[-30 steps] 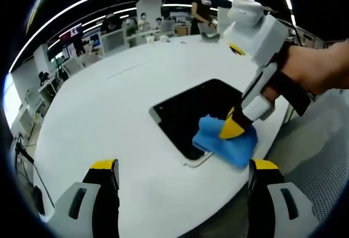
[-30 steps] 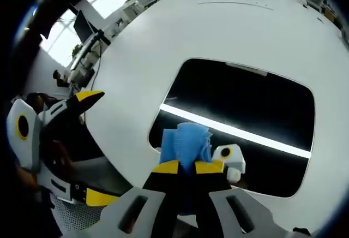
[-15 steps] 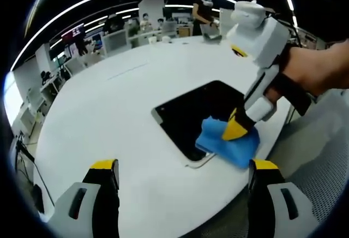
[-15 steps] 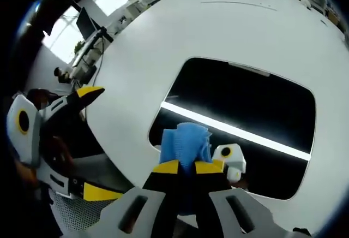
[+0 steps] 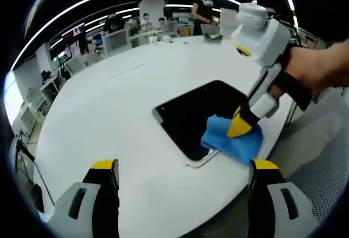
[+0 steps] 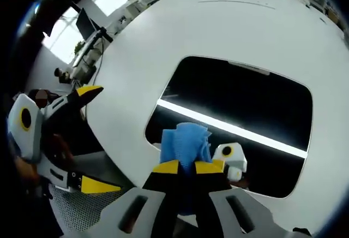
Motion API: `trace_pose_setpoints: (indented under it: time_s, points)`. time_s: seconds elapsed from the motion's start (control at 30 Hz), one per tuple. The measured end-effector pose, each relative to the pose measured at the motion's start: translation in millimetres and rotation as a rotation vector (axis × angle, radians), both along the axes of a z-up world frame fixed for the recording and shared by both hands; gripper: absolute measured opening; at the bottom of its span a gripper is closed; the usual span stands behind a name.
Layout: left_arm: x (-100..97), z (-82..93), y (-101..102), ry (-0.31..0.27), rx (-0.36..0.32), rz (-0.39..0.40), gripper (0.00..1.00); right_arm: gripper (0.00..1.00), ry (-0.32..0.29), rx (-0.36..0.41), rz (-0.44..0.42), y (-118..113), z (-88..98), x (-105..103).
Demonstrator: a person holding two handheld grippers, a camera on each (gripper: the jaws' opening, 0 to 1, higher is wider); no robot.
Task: Wipe the mirror surface with the cleaning cloth until all visible marks leave the cleaned area.
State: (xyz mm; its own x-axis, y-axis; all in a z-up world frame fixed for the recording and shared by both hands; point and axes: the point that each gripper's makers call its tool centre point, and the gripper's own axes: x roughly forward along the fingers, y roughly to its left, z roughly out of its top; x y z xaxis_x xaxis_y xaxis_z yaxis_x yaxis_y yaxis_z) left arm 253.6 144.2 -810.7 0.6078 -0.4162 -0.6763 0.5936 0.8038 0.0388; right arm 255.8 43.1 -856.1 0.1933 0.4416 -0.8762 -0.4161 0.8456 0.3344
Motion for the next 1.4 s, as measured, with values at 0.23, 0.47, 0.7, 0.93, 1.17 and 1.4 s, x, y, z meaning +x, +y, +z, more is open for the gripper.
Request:
trace_pose_setpoints:
  time_s: [0.23,0.47,0.7,0.93,1.17,1.4]
  points:
    - [-0.3,-0.2,-0.3,0.001,0.001,-0.002,0.99,0.03,0.003,-0.009,0.000,-9.1,0.1,-0.9]
    - [-0.6,-0.8,-0.8,0.002,0.002,-0.007,0.99,0.03,0.003,-0.019,-0.007,-20.5,0.2,-1.1]
    - [-1.2,-1.3,-1.0,0.005,0.005,-0.010,0.99,0.03,0.001,-0.023,-0.013,-27.3,0.3,-1.1]
    - [-1.6,-1.7,-1.2,0.007,0.007,-0.013,0.99,0.03,0.001,-0.024,-0.018,-32.8,0.3,-1.3]
    - [-1.9,-1.5,-1.6,0.008,0.004,-0.012,0.99,0.03,0.001,-0.028,-0.020,-37.0,0.0,-0.9]
    - [-1.9,-1.1,-1.4,0.008,0.003,-0.011,0.99,0.03,0.002,-0.024,-0.025,-38.0,0.1,-0.9]
